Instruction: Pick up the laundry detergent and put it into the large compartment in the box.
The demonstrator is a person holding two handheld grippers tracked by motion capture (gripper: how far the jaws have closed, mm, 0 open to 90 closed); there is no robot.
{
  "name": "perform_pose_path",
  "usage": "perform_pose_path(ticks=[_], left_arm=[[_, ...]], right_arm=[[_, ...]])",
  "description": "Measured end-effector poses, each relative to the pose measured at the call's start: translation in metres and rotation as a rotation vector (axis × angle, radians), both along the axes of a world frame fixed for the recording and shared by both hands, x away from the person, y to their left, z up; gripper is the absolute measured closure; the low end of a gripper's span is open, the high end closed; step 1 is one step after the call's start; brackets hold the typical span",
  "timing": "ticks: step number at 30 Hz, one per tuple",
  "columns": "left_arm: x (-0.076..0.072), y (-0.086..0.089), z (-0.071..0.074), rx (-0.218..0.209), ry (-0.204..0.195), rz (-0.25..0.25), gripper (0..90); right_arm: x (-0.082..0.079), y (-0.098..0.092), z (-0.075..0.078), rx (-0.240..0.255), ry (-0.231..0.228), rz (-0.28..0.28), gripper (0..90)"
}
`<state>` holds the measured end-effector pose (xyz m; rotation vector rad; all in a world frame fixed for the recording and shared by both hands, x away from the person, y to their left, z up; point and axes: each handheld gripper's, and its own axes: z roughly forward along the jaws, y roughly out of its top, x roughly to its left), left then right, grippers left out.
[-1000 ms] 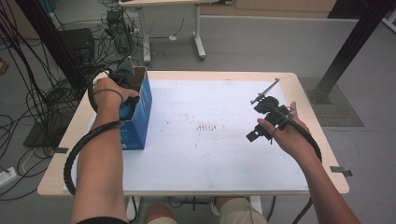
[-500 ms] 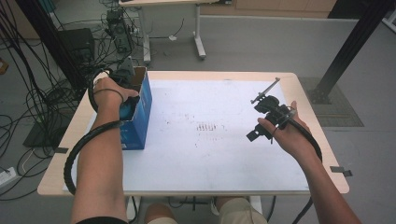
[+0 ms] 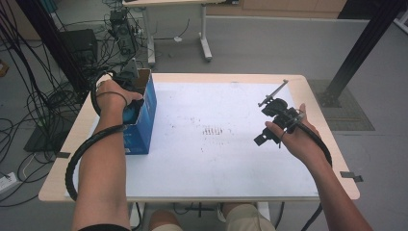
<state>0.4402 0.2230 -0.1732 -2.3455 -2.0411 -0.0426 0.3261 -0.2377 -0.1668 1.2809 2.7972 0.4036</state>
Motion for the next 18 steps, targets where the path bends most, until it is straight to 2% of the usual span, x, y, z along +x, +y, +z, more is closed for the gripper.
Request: perform_pose_path(ticks=[18], left_arm=[[-0.0015, 0.0012, 0.0000, -0.004, -0.006, 0.005, 36.7]], right_arm=[[0.0003, 0.0009, -0.0005, 0.000, 0.000, 0.004, 9.2]])
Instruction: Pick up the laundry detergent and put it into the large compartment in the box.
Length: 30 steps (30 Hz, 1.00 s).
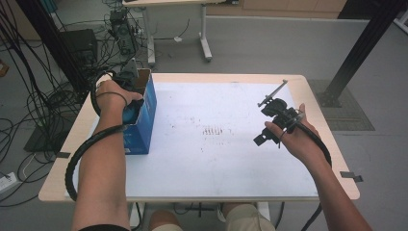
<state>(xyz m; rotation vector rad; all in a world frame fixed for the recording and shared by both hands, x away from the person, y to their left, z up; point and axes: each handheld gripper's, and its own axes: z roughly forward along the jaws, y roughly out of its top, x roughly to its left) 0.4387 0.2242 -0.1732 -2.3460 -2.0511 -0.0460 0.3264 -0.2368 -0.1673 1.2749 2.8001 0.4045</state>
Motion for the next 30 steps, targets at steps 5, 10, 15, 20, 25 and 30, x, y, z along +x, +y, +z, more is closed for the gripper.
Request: perform_pose_path(ticks=[5, 10, 15, 20, 25, 30], left_arm=[[-0.001, 0.001, 0.000, -0.003, -0.004, -0.002, 36.6], [-0.001, 0.000, 0.001, 0.000, -0.003, -0.011, 36.4], [-0.003, 0.000, 0.011, 0.011, -0.018, -0.017, 33.9], [-0.006, 0.001, 0.020, 0.006, -0.031, -0.019, 32.7], [-0.008, 0.001, 0.024, -0.001, -0.034, -0.021, 30.2], [-0.010, 0.000, 0.033, 0.001, -0.043, -0.027, 28.9]], right_arm=[[0.000, 0.000, 0.000, 0.002, -0.001, 0.000, 9.2], [-0.001, 0.000, 0.000, 0.001, -0.001, 0.000, 9.2], [0.000, 0.000, -0.001, 0.001, -0.003, 0.001, 9.2], [0.000, 0.002, 0.000, 0.007, -0.007, 0.007, 9.2], [-0.001, 0.003, 0.001, 0.009, -0.012, 0.011, 9.2], [-0.001, 0.004, 0.002, 0.011, -0.015, 0.012, 9.2]])
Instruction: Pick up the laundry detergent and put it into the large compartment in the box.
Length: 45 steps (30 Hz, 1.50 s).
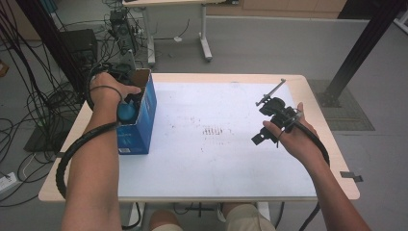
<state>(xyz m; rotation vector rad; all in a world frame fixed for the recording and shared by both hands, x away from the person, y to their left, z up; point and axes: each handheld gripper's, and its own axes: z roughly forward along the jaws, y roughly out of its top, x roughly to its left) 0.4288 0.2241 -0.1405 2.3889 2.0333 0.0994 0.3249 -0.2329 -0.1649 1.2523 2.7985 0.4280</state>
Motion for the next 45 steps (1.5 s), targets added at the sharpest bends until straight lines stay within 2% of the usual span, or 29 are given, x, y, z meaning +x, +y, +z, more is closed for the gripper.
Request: perform_pose_path(ticks=[9, 12, 17, 21, 24, 28, 31, 32, 33, 36, 37, 38, 45], left_arm=[[-0.008, -0.002, 0.024, -0.005, -0.031, -0.008, 24.4], [-0.012, 0.000, 0.032, -0.022, -0.048, -0.021, 21.8], [-0.015, -0.003, 0.043, -0.029, -0.062, -0.041, 18.2], [-0.014, -0.007, 0.047, -0.032, -0.053, -0.061, 17.0], [-0.015, -0.010, 0.048, -0.035, -0.061, -0.070, 15.7], [-0.016, -0.017, 0.053, -0.036, -0.056, -0.107, 13.6], [-0.018, -0.029, 0.059, -0.040, -0.060, -0.161, 13.5], [-0.018, -0.029, 0.059, -0.040, -0.060, -0.161, 13.6], [-0.018, -0.037, 0.061, -0.036, -0.056, -0.189, 13.5], [-0.020, -0.046, 0.063, -0.035, -0.060, -0.221, 13.4], [-0.021, -0.055, 0.064, -0.035, -0.063, -0.249, 13.4], [-0.021, -0.055, 0.064, -0.035, -0.063, -0.249, 13.4], [-0.026, -0.088, 0.063, -0.033, -0.057, -0.352, 13.4]], right_arm=[[0.003, 0.003, 0.002, 0.006, -0.002, 0.006, 9.2], [0.004, 0.004, 0.001, 0.006, 0.001, 0.006, 9.2], [0.006, 0.005, 0.000, 0.003, 0.003, 0.006, 9.2], [0.007, 0.005, 0.001, 0.003, 0.004, 0.005, 9.1], [0.007, 0.005, 0.002, 0.002, 0.003, 0.005, 9.1], [0.009, 0.005, 0.003, 0.002, 0.007, 0.002, 9.0], [0.012, 0.003, 0.004, -0.001, 0.011, -0.005, 8.8], [0.012, 0.003, 0.004, -0.001, 0.011, -0.005, 8.8], [0.013, 0.002, 0.005, 0.004, 0.011, -0.008, 8.8], [0.014, 0.000, 0.006, 0.010, 0.011, -0.011, 8.7], [0.015, -0.001, 0.007, 0.010, 0.011, -0.018, 8.5], [0.015, -0.002, 0.007, 0.014, 0.012, -0.021, 8.5], [0.019, -0.004, 0.008, 0.012, 0.015, -0.033, 8.5]])
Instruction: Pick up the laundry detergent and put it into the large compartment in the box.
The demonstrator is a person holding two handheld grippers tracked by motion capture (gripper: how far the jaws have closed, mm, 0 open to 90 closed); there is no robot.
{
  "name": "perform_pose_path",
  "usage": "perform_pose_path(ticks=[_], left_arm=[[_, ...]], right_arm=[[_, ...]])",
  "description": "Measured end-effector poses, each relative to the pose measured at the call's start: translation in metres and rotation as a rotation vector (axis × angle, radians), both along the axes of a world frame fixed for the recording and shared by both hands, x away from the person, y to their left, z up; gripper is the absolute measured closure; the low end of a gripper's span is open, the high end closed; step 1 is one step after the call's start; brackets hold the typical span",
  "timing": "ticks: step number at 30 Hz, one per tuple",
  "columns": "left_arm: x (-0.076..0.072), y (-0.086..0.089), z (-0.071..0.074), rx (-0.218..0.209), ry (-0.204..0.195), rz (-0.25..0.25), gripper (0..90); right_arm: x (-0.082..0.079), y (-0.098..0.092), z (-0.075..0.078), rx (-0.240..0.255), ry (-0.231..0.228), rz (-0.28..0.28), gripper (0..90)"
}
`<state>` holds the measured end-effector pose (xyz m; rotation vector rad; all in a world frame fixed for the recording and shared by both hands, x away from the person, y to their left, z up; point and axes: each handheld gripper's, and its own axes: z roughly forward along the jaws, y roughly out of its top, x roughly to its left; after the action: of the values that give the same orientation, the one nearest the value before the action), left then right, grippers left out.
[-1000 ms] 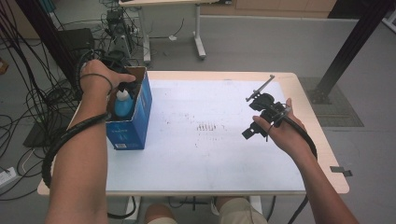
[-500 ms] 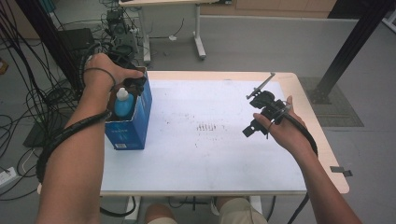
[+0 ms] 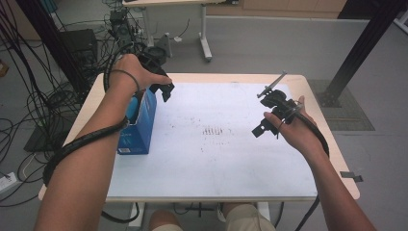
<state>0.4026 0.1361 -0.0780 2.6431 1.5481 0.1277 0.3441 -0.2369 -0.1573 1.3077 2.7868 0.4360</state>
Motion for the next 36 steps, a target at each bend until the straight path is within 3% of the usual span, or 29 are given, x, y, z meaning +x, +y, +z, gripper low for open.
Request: perform_pose_path(ticks=[6, 17, 36], left_arm=[[0.001, -0.013, -0.002, -0.003, 0.025, -0.043, 13.4], [-0.002, -0.032, -0.006, -0.006, 0.032, -0.088, 13.1], [-0.002, -0.037, -0.008, -0.018, 0.038, -0.104, 13.1]], right_arm=[[0.001, 0.000, 0.001, -0.006, -0.002, -0.010, 8.4], [0.002, -0.003, 0.000, 0.000, 0.000, -0.014, 8.3], [0.000, -0.005, 0.002, -0.001, -0.010, -0.021, 8.4]])
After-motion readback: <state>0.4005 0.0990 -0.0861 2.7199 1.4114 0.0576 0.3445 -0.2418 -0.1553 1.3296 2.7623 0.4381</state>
